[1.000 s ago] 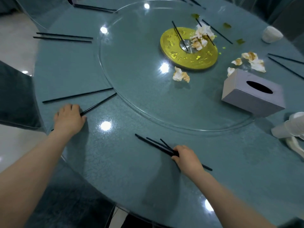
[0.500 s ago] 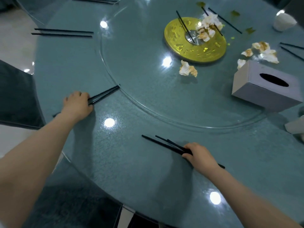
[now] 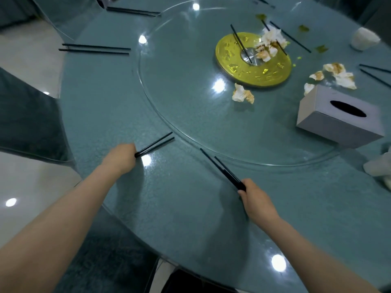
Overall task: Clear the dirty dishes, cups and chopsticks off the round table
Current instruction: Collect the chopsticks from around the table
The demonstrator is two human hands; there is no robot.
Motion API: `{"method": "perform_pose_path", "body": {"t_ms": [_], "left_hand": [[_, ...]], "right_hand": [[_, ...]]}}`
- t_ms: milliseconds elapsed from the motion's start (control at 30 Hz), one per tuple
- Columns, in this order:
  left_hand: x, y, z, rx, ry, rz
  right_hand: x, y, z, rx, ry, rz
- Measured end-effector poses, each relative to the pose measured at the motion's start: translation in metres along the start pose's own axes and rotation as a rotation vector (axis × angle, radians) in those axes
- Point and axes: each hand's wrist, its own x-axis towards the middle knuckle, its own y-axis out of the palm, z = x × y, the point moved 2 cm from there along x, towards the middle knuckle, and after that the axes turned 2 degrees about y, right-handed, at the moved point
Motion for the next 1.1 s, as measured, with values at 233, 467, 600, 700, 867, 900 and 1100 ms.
{"method": "perform_pose_path", "body": {"t_ms": [233, 467, 600, 700, 867, 900, 1100], "left_hand": [[-0.051, 0.003, -0.053, -0.254, 0.097, -0.047], [-0.1, -0.02, -0.138, -0.677, 0.132, -0.113], [-0.121, -0.028, -0.185, -0.787, 0.166, -0.118], [-0.128, -0.03, -0.213, -0.792, 0.187, -0.127], [-0.135, -0.031, -0.248, -0.734, 0.184, -0.161], [-0.137, -0.03, -0.253, -0.73, 0.178, -0.168], [-0.148, -0.019, -0.274, -0.921, 0.068, -0.254]], "right_hand": [[-0.007, -0.023, 0.008, 0.186, 0.022, -0.115], [-0.005, -0.057, 0.021, 0.653, 0.02, -0.146], [-0.006, -0.081, 0.028, 0.971, -0.021, -0.04], [-0.004, -0.095, 0.031, 1.01, -0.119, 0.019], [0.002, -0.109, 0.027, 1.049, -0.201, 0.076], [0.003, -0.11, 0.027, 1.056, -0.195, 0.076], [0.012, -0.12, 0.018, 0.948, -0.308, -0.158]]}}
